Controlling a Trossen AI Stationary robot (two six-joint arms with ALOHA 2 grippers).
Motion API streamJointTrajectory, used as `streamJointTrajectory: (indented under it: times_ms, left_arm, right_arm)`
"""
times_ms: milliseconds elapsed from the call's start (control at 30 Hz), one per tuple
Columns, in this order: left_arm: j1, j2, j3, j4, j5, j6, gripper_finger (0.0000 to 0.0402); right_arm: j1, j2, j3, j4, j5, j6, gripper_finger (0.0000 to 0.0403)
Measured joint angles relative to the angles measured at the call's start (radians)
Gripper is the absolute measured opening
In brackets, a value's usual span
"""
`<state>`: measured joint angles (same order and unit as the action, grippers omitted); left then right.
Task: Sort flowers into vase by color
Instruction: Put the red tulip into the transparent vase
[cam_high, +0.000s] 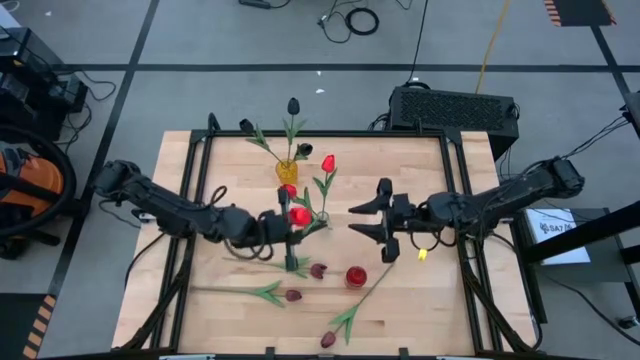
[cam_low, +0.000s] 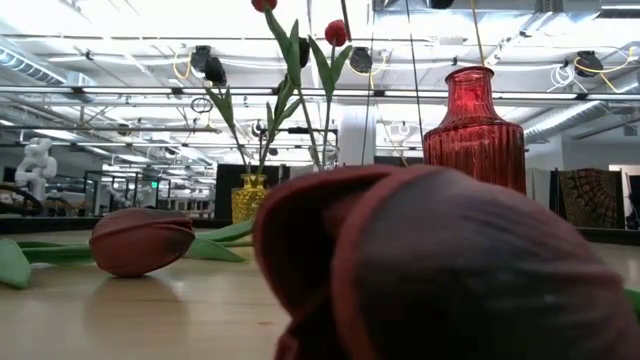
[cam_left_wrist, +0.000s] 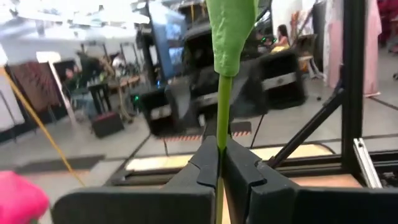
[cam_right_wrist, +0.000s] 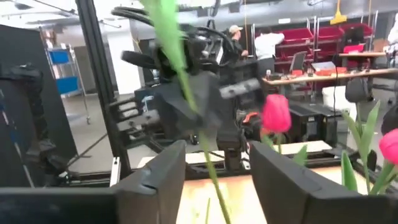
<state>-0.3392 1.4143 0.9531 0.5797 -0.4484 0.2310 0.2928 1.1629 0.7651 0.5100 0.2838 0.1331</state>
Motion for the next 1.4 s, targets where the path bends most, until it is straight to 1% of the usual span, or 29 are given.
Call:
streamJointTrajectory:
  times_ms: [133,233,333,467,700,800,867,967,1100,1133,1267,1400]
  left_arm:
    - [0.056,0.005,0.0,-0.057,0.073,-0.119,0.0009]
    - [0.082,0.006,0.001,-0.088,0.159,-0.192,0.0009]
    - [0.095,0.006,0.016,-0.145,0.241,-0.224,0.0009]
    - [0.095,0.006,0.036,-0.194,0.247,-0.225,0.0009]
    - [0.095,0.006,0.038,-0.233,0.238,-0.225,0.0009]
    - [0.089,0.006,0.038,-0.231,0.238,-0.223,0.0009]
    - [0.088,0.006,0.038,-0.231,0.237,-0.215,0.0009]
    - [0.088,0.006,0.038,-0.231,0.232,-0.199,0.0011]
    - [0.088,0.006,0.038,-0.231,0.227,-0.198,0.0023]
    - [0.088,0.006,0.038,-0.231,0.227,-0.198,0.0026]
    - [0.087,0.006,0.038,-0.231,0.224,-0.22,0.0046]
    - [0.068,0.006,0.038,-0.222,0.22,-0.224,0.0087]
  right_arm:
    - [0.0,0.032,0.066,-0.021,-0.003,-0.065,0.019]
    - [0.001,0.072,0.129,-0.059,-0.003,-0.103,0.0194]
    - [0.001,0.118,0.182,-0.116,-0.001,-0.118,0.0192]
    - [0.0,0.181,0.224,-0.154,0.0,-0.136,0.0188]
    - [0.0,0.244,0.269,-0.144,0.002,-0.167,0.0174]
    - [0.0,0.249,0.275,-0.139,0.006,-0.186,0.0158]
    - [0.0,0.248,0.276,-0.132,0.006,-0.197,0.0138]
    - [0.001,0.248,0.276,-0.132,0.007,-0.205,0.0094]
    - [0.001,0.248,0.276,-0.133,0.01,-0.232,0.002]
    - [0.001,0.248,0.276,-0.134,0.01,-0.242,0.0011]
    - [0.001,0.246,0.276,-0.147,0.007,-0.25,0.0011]
    - [0.001,0.209,0.275,-0.185,-0.001,-0.258,0.0004]
